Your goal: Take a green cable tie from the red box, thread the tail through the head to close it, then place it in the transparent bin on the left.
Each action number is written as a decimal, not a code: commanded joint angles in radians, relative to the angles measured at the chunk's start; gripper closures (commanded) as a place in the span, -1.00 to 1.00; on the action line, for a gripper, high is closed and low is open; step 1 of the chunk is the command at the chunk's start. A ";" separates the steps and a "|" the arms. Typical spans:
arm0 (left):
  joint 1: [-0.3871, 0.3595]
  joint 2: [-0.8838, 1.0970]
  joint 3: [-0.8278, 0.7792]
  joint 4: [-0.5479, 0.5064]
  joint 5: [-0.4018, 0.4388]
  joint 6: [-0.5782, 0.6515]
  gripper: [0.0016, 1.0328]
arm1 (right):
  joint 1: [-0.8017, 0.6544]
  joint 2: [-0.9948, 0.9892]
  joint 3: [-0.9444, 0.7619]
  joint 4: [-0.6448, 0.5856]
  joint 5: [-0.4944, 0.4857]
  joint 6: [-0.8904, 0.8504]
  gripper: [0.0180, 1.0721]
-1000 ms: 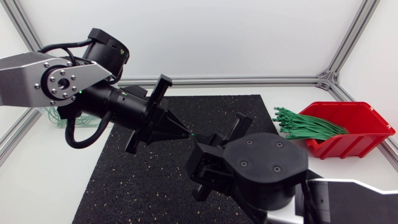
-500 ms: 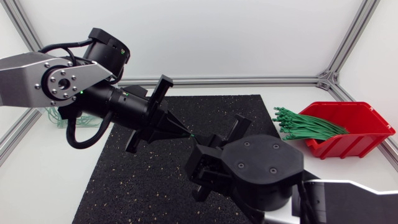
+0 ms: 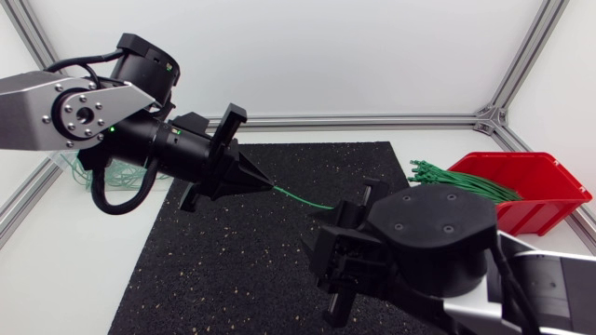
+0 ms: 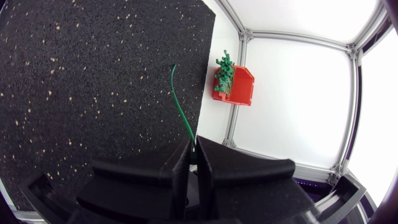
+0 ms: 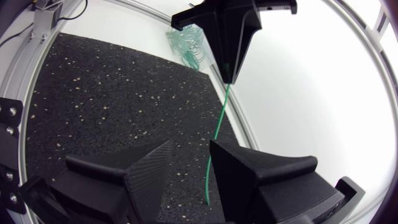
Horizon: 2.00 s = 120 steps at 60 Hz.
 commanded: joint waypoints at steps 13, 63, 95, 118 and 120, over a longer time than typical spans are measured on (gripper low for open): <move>-0.015 -0.008 0.109 -0.042 0.011 0.229 0.92 | -0.309 -0.034 0.201 -0.344 -0.558 0.090 -0.06; -0.202 -0.018 0.124 -0.363 0.014 0.787 0.92 | -0.575 0.386 0.618 -1.013 -1.239 -0.430 -0.04; -0.246 0.002 0.167 -0.378 0.014 0.802 0.92 | -0.533 0.437 0.601 -1.077 -1.252 -0.553 0.49; -0.237 0.000 0.162 -0.409 0.013 0.824 0.92 | -0.544 0.430 0.614 -1.090 -1.252 -0.557 0.89; -0.237 0.000 0.164 -0.412 0.013 0.827 0.92 | -0.544 0.427 0.614 -1.091 -1.252 -0.557 0.89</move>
